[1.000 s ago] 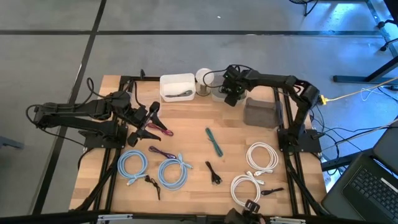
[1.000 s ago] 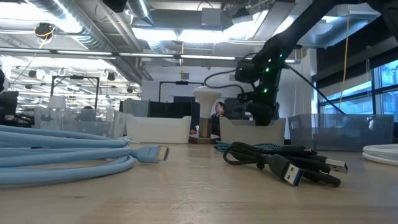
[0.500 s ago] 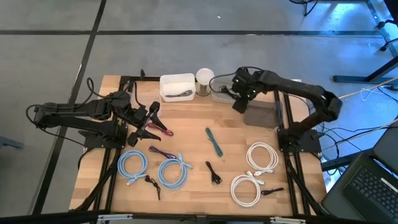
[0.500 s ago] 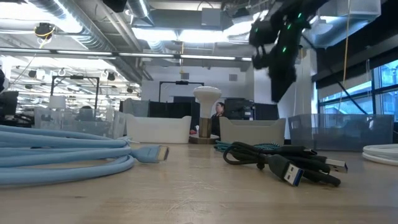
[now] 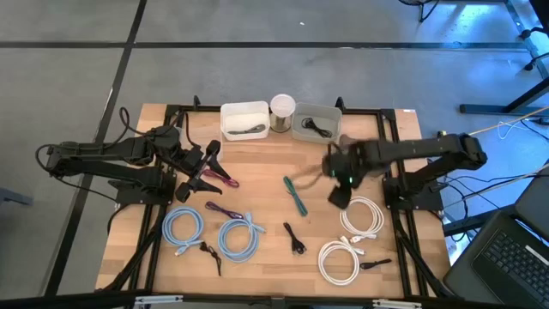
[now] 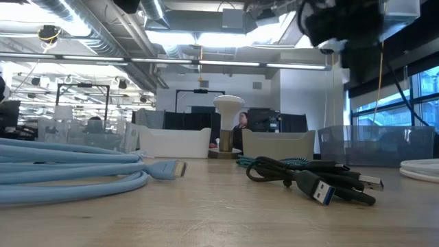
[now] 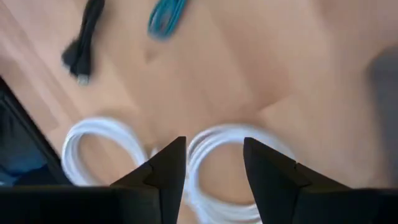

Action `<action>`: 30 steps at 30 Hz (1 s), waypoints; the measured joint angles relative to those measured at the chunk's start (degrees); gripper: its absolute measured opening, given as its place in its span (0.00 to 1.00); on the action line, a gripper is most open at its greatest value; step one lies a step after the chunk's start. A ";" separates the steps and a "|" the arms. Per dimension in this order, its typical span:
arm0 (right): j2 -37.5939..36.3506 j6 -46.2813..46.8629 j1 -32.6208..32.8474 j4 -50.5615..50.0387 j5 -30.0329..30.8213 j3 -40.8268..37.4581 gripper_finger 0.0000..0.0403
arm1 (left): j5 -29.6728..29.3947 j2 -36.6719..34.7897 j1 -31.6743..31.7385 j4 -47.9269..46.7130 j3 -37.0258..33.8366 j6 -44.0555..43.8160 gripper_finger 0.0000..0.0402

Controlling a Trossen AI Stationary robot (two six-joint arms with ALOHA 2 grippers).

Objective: Pick & Place USB Port
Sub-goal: Put the white HDMI cable into the black bin

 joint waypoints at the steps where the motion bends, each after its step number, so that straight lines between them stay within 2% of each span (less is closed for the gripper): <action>1: 0.01 2.97 2.53 0.10 0.00 -1.00 0.40 | 0.00 0.00 0.02 -0.02 0.00 0.00 0.49; 8: 0.02 20.64 16.76 4.01 3.06 -8.77 0.40 | 0.02 0.00 0.01 -0.02 0.00 0.11 0.49; 14: 0.02 29.13 22.82 18.71 6.35 -16.55 0.40 | 0.07 0.00 0.00 -0.02 0.00 0.22 0.49; 19: 0.02 32.56 23.97 28.49 9.21 -23.37 0.40 | 0.09 0.00 0.01 -0.02 0.00 0.20 0.49; 25: 0.02 36.60 23.97 30.21 11.43 -29.50 0.40 | 0.13 0.00 0.02 -0.02 0.00 0.22 0.49; 30: -0.36 37.85 23.97 35.50 13.69 -33.82 0.40 | 0.13 0.00 0.00 -0.04 0.00 0.22 0.49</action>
